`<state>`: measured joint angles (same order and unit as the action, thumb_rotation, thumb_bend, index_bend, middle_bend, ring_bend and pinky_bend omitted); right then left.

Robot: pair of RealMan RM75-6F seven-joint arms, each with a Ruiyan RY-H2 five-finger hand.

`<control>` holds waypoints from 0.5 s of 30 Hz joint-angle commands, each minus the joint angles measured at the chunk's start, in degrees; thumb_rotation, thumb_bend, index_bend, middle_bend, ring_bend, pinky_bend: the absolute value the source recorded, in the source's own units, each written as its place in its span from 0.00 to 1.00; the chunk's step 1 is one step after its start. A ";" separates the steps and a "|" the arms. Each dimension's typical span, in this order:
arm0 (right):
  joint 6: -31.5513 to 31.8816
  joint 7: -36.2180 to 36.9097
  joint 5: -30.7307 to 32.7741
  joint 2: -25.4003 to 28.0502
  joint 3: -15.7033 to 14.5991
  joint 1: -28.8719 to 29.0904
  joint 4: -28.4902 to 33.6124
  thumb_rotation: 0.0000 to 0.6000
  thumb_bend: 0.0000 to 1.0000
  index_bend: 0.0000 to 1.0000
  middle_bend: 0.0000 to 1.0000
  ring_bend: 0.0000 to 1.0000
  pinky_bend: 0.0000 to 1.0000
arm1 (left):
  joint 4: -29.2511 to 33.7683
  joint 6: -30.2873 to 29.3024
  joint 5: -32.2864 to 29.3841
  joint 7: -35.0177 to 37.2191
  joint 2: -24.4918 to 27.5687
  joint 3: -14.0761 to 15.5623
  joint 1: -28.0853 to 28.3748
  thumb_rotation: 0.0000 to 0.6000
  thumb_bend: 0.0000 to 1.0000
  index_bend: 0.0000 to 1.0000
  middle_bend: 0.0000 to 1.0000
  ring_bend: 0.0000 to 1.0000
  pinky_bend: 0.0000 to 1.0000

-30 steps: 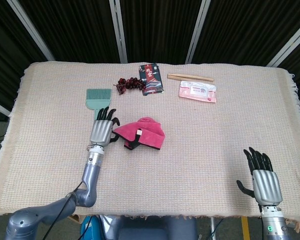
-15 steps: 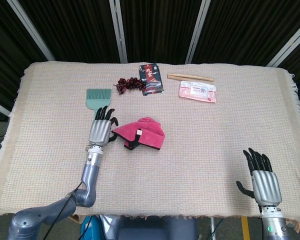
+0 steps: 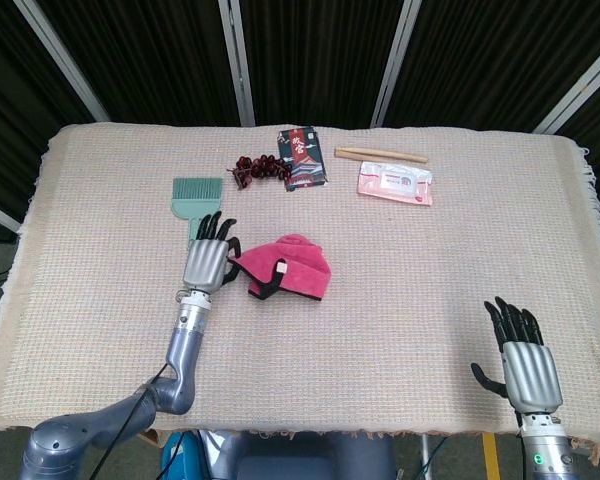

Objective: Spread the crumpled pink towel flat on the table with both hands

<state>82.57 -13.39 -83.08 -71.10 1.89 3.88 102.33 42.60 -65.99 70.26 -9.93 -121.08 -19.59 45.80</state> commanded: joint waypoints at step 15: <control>-2.33 2.61 2.69 0.92 1.94 1.51 2.41 1.00 0.26 0.00 0.00 0.00 0.00 | 24.67 2.48 -2.32 -17.68 13.39 -10.36 10.11 1.00 0.53 0.60 0.16 0.00 0.00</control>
<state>80.61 -11.18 -80.90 -70.36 3.34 5.03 104.36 61.29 -66.26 70.34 -21.06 -111.12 -25.98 51.62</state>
